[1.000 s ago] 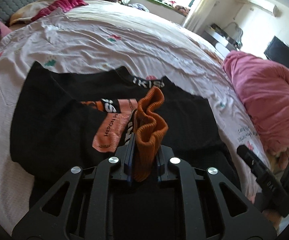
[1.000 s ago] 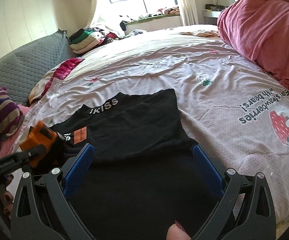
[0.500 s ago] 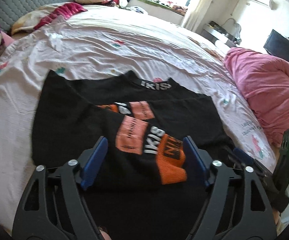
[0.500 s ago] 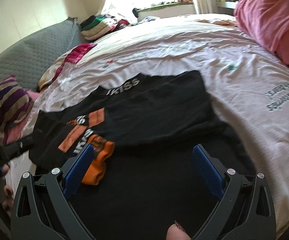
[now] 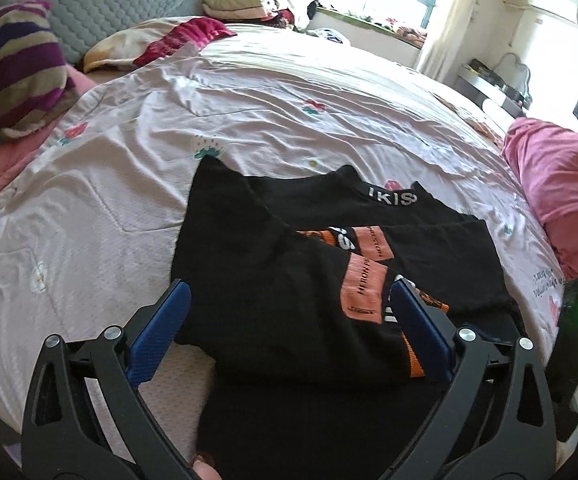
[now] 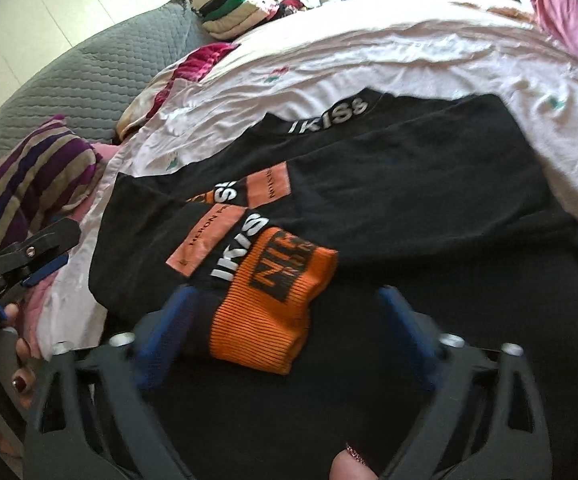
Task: Fold small clothes
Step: 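Open the left tool to release the cuff on the shirt, then grasp the folded orange cuff with the right tool, then reposition the orange cuff on the shirt body with the right tool and open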
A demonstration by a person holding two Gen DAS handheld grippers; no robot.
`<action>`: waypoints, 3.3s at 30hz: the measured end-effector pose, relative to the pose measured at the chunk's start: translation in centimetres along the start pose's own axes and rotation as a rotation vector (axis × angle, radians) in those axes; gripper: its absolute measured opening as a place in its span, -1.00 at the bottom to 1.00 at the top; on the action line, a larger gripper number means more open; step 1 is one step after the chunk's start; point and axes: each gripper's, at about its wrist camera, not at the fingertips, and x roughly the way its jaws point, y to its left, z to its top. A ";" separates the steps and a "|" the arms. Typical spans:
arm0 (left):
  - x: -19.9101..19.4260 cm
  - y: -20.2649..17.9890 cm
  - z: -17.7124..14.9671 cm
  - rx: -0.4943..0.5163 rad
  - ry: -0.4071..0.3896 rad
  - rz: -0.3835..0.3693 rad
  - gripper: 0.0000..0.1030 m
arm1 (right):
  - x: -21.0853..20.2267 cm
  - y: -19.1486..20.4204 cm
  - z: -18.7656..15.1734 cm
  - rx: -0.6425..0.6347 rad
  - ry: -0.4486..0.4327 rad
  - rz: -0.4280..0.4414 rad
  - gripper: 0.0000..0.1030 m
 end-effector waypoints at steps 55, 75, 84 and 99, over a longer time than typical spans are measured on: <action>0.4 4.6 0.5 -0.161 0.016 0.040 0.81 | -5.6 -5.2 7.3 -0.236 -0.306 -0.231 -0.85; 5.8 -2.5 1.8 -0.005 0.095 -0.056 -0.27 | -4.3 -7.2 6.2 -0.185 -0.259 -0.324 -0.60; 9.7 -2.2 0.1 0.028 0.193 -0.001 -0.27 | -4.0 -6.0 5.2 -0.217 -0.214 -0.306 -0.40; 9.9 -1.6 -0.6 0.062 0.186 -0.025 -0.26 | 1.4 -1.4 4.0 -0.363 0.005 -0.284 -0.09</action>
